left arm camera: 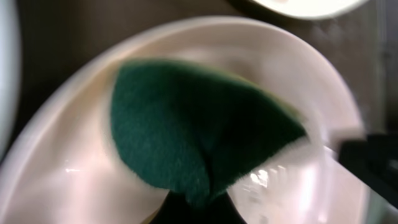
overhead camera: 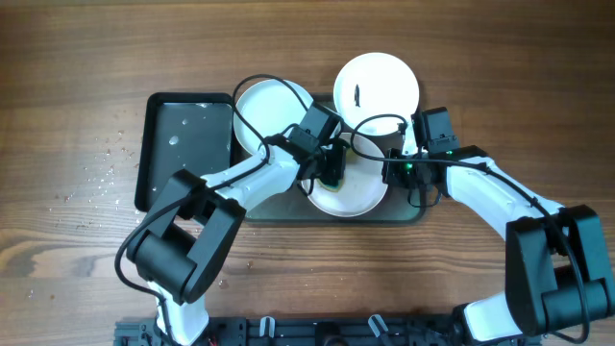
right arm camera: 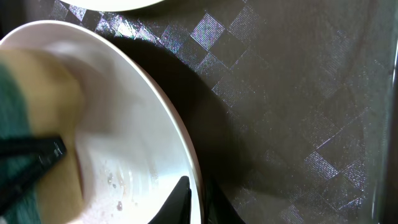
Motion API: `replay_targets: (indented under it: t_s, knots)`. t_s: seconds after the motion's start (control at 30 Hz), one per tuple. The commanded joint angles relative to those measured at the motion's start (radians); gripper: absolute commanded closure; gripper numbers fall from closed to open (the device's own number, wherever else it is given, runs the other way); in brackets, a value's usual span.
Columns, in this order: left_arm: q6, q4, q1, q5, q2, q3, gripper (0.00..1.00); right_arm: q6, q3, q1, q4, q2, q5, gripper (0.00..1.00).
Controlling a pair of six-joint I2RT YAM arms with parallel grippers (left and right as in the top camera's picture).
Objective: Clean dirty plates on tray and stack at the side
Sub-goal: 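Scrub the smeared plate with the sponge while the right gripper steadies it, then keep rubbing the sponge across the plate's center with the left gripper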
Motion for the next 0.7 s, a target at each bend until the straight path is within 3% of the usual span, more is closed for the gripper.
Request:
replay_targets:
  t_s: [0.0, 0.2, 0.33, 0.5, 0.67]
  knots:
    - [0.001, 0.011, -0.017, 0.154, -0.011, -0.004, 0.96, -0.011, 0.021, 0.006, 0.006, -0.016, -0.02, 0.91]
    - [0.002, 0.011, -0.018, 0.129, -0.148, 0.001, 0.96, -0.011, 0.021, 0.006, 0.006, -0.016, -0.02, 0.91]
    - [0.002, -0.002, -0.018, -0.008, -0.233, 0.001, 0.96, -0.011, 0.021, 0.006, 0.006, -0.016, -0.02, 0.91]
    - [0.001, -0.059, -0.018, -0.146, -0.234, 0.001, 0.96, -0.011, 0.021, 0.006, 0.006, -0.016, -0.021, 0.91]
    - [0.0, -0.099, -0.019, -0.169, -0.177, 0.001, 0.96, -0.011, 0.021, 0.006, 0.006, -0.016, -0.021, 0.91]
